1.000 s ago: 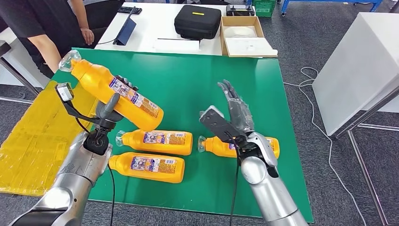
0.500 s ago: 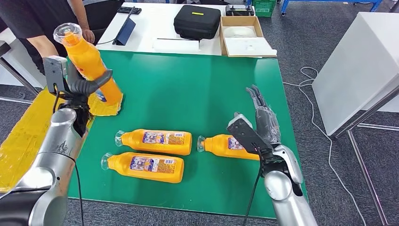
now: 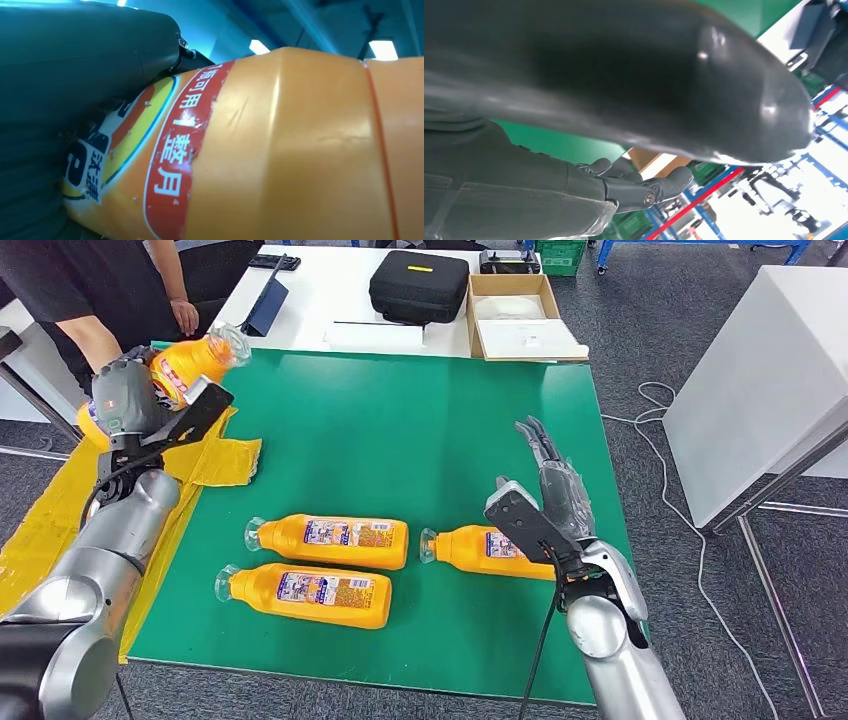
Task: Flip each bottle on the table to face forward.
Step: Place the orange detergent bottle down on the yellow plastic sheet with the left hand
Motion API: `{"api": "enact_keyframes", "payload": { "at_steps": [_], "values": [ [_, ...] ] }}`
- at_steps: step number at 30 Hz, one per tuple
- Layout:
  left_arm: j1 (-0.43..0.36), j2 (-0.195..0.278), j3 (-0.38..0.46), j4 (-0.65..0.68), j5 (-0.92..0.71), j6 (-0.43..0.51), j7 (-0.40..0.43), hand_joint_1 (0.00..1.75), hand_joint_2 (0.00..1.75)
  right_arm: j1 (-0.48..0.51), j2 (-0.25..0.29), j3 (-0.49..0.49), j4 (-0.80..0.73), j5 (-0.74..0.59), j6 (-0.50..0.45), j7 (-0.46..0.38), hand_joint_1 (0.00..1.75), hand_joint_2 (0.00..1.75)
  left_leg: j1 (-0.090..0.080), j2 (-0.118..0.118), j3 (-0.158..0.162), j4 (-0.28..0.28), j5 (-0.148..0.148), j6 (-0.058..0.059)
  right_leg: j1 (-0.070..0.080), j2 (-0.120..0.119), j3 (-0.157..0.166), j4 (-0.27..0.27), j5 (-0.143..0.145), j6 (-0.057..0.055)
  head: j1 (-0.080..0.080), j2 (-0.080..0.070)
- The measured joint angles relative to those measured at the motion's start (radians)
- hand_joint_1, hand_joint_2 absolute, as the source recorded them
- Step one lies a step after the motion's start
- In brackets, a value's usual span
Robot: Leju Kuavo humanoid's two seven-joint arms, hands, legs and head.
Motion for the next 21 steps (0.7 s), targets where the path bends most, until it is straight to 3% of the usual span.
{"api": "enact_keyframes", "payload": {
  "at_steps": [5,13,21],
  "values": [
    [0.053,0.043,-0.018,0.059,-0.182,0.030,0.076,1.75,1.75,-0.029,-0.008,0.026,0.032,-0.020,0.003,-0.009,0.00,0.00,0.000,0.000,0.000,0.000,0.000,0.000,0.000,0.000,-0.001,0.000,0.000,0.000,0.000,0.000],
    [0.091,0.072,-0.027,0.126,-0.365,0.033,0.182,1.75,1.75,-0.030,-0.022,0.050,0.045,-0.030,0.003,-0.012,0.00,0.00,0.000,-0.001,-0.001,0.000,0.000,0.000,0.000,0.000,-0.001,0.000,0.000,0.000,0.000,0.000],
    [0.107,0.080,-0.036,0.205,-0.426,0.032,0.236,1.75,1.75,-0.005,-0.050,0.065,0.043,-0.035,0.003,-0.025,0.00,0.00,0.000,-0.001,-0.001,0.000,0.000,0.000,0.000,0.000,0.000,0.000,0.000,0.000,0.000,0.000]
  ]
}}
